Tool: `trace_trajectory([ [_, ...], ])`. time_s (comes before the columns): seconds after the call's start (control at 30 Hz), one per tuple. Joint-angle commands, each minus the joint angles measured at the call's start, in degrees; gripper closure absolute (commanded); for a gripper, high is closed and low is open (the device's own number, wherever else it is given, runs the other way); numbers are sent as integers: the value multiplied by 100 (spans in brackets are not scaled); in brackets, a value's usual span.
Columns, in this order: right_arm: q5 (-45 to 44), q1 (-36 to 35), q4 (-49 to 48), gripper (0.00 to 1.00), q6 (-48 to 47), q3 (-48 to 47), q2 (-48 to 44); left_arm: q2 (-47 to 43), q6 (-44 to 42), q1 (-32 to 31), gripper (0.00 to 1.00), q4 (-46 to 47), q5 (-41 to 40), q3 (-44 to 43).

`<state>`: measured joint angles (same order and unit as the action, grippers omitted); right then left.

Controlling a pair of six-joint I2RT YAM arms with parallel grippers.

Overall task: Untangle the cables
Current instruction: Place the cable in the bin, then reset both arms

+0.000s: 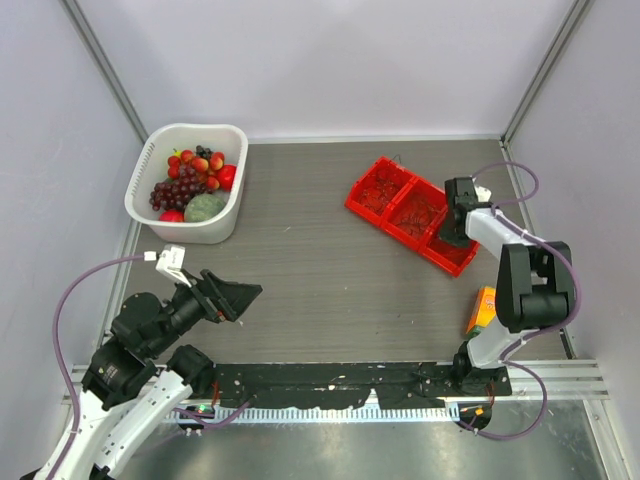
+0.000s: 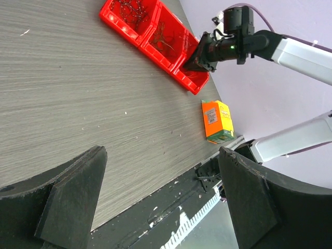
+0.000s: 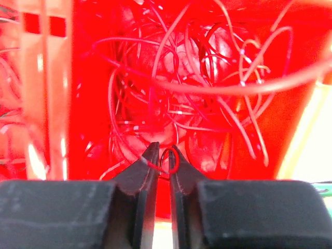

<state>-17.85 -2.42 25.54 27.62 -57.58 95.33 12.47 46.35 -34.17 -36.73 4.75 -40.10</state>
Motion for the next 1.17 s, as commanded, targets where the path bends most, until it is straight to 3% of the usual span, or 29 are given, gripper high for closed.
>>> trace_trajectory([
  [0.0,88,-22,477,73,-301,-359,-848,18,41,-19,7,201,69,-130],
  [0.23,194,-22,1014,45,-555,-412,-1903,89,129,-10,7,280,131,46],
  [0.37,132,-40,1286,36,-722,-412,-2580,150,190,-10,7,289,175,133],
  [0.53,903,-75,1366,35,-828,-369,-3457,264,261,-19,7,465,245,178],
  [0.63,2218,-127,1068,23,-881,-87,-4126,352,270,-19,7,588,307,160],
  [0.73,3154,-145,848,19,-995,89,-4900,327,261,-19,7,781,254,177],
  [1.0,3463,-154,40,15,-530,660,-6929,-77,226,-19,5,1317,-44,345],
  [1.13,3514,-224,206,15,-589,774,-7089,-402,85,-10,4,1256,-395,204],
])
